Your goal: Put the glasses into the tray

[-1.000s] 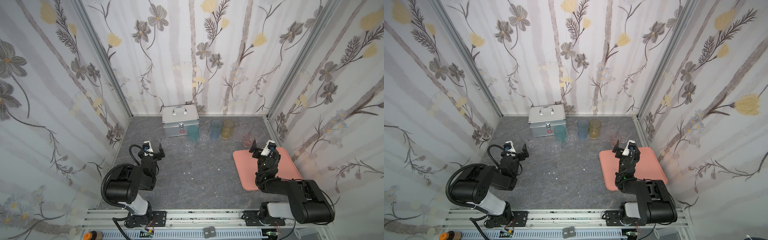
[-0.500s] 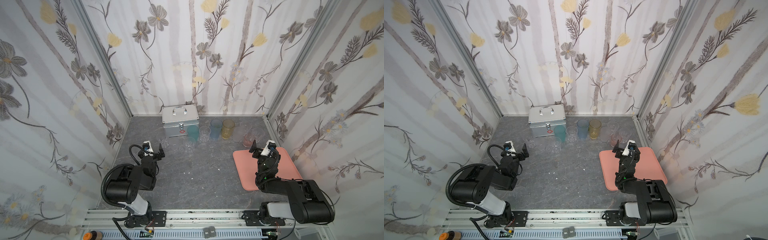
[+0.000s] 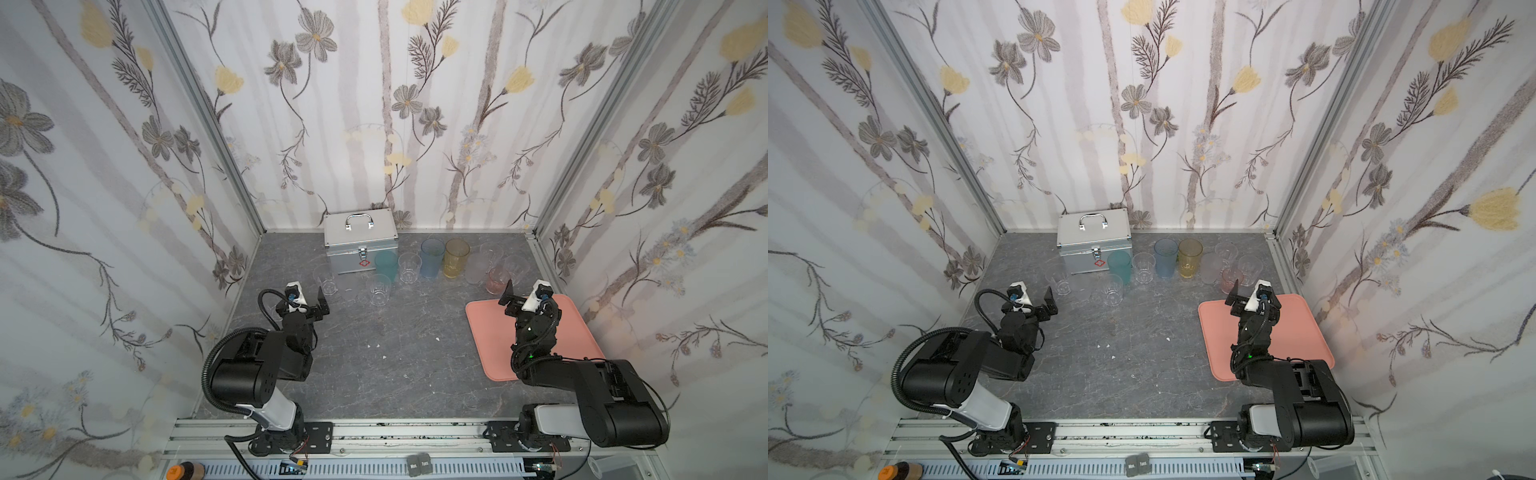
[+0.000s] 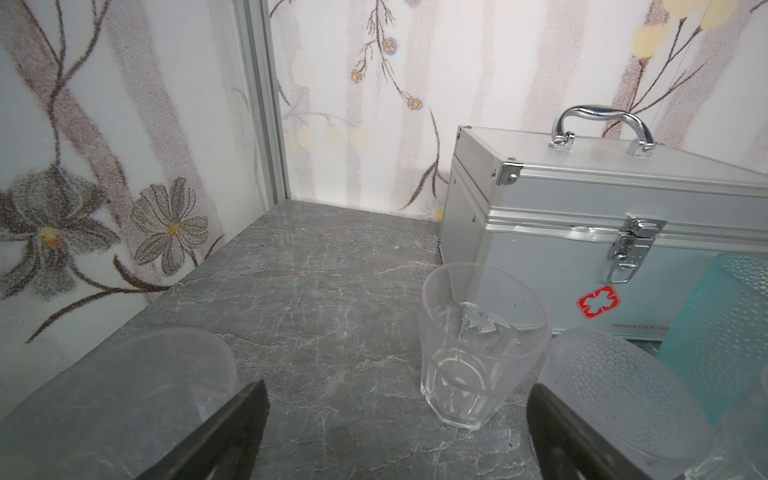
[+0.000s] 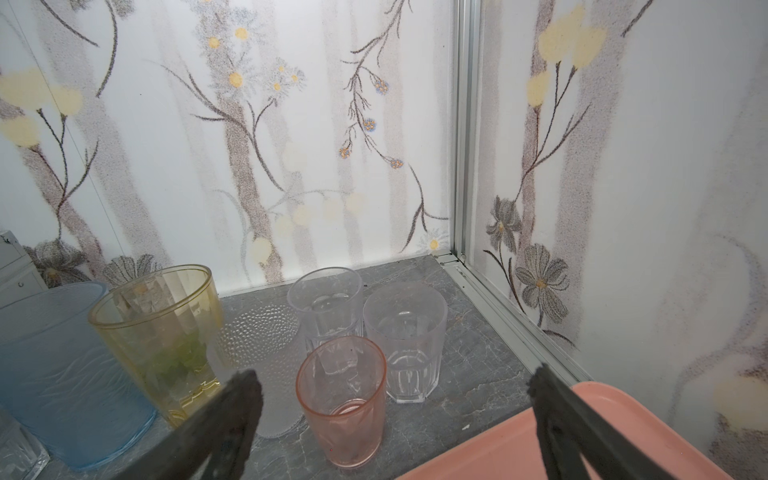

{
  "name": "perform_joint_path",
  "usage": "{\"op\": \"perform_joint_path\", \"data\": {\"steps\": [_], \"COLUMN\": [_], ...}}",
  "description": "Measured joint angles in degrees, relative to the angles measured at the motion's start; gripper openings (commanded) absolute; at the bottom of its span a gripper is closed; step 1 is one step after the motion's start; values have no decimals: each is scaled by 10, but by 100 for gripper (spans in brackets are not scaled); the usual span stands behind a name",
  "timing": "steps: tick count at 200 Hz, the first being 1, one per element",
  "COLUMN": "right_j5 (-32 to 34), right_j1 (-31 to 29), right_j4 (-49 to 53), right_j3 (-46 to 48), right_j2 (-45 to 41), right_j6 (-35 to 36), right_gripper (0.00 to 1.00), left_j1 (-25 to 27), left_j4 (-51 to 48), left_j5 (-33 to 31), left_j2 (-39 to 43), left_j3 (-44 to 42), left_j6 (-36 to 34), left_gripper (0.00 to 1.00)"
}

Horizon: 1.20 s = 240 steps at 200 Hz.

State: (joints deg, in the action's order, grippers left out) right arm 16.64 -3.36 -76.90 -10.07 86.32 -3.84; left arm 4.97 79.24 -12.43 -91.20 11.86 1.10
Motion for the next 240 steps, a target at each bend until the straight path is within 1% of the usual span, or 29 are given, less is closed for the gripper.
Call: {"op": "perform_joint_path", "data": {"steps": [36,60,81,95,105,119,129,140,155,157,163,173,183,197,208,223,240], "right_j5": [-3,-2,3,16,33,49,52,48,-17,-26,-59,-107,-154,-213,-233,-251,-252], "right_j1": [0,0,0,-3,-7,-10,-11,-7,22,26,40,53,55,56,56,52,36], "right_j4": [6,79,172,254,327,448,521,580,639,643,657,677,701,729,755,796,836], "right_j3": [-1,-31,-77,-112,-147,-214,-258,-287,-291,-290,-282,-267,-261,-261,-263,-266,-266], "right_j2": [-5,-62,-123,-163,-190,-215,-226,-238,-253,-254,-257,-259,-256,-245,-236,-227,-220], "right_j6": [0,0,-5,-26,-50,-108,-155,-202,-244,-247,-262,-286,-309,-332,-340,-342,-340], "right_gripper": [100,100,100,100,100,100,100,100,99,98,95,92,88,85,81,78,74], "left_j1": [9,17,38,62,81,114,140,151,154,154,155,155,151,134,115,93,71], "left_j4": [-2,-2,-3,-7,-7,-12,-63,-141,-263,-275,-323,-396,-461,-515,-549,-575,-605], "left_j5": [-26,-50,-89,-124,-157,-212,-265,-287,-305,-305,-306,-295,-262,-199,-147,-80,-33], "left_j2": [5,24,56,83,108,151,189,224,258,261,270,281,297,325,353,398,431], "left_j3": [-2,-7,-15,-21,-24,-22,4,54,129,135,157,187,208,217,217,207,203], "left_j6": [4,4,0,-12,-20,-37,-42,-34,12,17,38,70,106,160,209,256,292], "left_gripper": [100,100,100,100,100,100,100,100,100,100,100,100,100,100,100,100,99]}}
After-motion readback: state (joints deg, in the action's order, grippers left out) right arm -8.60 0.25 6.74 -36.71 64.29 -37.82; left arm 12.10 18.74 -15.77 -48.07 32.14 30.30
